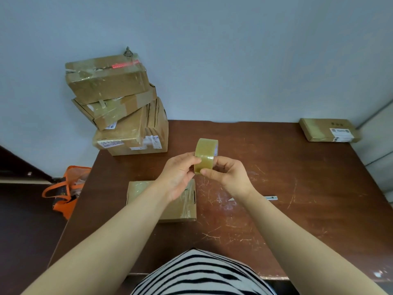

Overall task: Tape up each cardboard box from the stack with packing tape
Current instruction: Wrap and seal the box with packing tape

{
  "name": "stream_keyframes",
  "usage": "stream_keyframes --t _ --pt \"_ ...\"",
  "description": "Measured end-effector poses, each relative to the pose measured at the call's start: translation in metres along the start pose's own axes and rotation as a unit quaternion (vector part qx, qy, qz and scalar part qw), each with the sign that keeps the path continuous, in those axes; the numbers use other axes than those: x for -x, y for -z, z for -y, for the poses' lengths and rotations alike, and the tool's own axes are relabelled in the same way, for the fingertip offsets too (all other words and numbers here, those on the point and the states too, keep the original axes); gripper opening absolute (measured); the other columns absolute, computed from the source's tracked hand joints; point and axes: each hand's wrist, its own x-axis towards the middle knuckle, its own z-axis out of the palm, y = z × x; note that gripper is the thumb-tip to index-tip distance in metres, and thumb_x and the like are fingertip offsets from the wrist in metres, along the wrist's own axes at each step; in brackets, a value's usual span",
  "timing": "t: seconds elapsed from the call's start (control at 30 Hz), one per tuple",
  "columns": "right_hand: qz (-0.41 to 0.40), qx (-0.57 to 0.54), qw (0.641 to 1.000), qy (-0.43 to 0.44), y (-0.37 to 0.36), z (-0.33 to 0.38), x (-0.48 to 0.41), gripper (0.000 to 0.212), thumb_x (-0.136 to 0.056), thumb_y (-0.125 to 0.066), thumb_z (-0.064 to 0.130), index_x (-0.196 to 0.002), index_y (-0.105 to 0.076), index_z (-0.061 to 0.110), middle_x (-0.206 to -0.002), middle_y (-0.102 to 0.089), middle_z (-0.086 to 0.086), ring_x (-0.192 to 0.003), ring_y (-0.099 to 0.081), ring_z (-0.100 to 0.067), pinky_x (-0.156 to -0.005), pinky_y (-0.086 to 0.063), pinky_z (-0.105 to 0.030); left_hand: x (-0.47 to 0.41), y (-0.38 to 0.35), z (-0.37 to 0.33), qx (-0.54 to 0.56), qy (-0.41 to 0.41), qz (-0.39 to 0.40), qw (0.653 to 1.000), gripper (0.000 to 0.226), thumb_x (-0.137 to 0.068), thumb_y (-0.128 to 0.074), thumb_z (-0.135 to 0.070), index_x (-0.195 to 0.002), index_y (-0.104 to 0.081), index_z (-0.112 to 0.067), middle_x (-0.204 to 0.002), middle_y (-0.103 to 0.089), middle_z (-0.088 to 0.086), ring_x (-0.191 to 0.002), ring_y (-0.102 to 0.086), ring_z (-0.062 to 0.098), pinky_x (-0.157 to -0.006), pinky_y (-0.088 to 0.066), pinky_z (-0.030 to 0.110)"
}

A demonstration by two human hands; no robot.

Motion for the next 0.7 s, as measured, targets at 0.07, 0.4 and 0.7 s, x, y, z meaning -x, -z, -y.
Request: stream_keyframes --t 0.07,0.4,0.7 --pt "0.000 0.052 0.999 0.014 -0.002 -0.004 0.001 0.016 -0.078 -0.072 -0.006 -0.090 -0.072 0.004 -0.093 -0.071 -0.022 -0.082 -0.065 -0.032 -0.084 -0.055 -0.038 -0.001 -0.001 -0.002 0.025 0.002 -0.010 1.000 0.013 -0.089 -0.053 0.004 -0.092 -0.065 -0.001 -0.092 -0.067 0.013 -0.089 -0.063 0.022 -0.091 -0.049 0.036" --pt "0.016 0.091 0.995 0.030 -0.005 0.006 0.000 0.017 -0.082 -0.070 -0.001 -0.098 -0.073 0.002 -0.081 -0.072 0.007 -0.075 -0.064 -0.005 -0.074 -0.051 -0.017 0.002 0.001 -0.004 0.012 -0.009 -0.003 1.000 0.014 -0.088 -0.053 0.004 -0.089 -0.065 -0.002 -0.084 -0.067 0.010 -0.080 -0.063 0.018 -0.081 -0.050 0.031" --pt "0.020 0.032 0.999 -0.013 -0.009 0.014 -0.001 0.011 -0.084 -0.070 0.008 -0.092 -0.072 0.000 -0.083 -0.071 -0.014 -0.074 -0.063 -0.011 -0.071 -0.052 -0.025 0.003 0.004 -0.004 0.016 -0.018 0.000 1.000 0.015 -0.088 -0.053 0.003 -0.091 -0.066 -0.002 -0.088 -0.068 0.010 -0.082 -0.064 0.018 -0.076 -0.054 0.026"
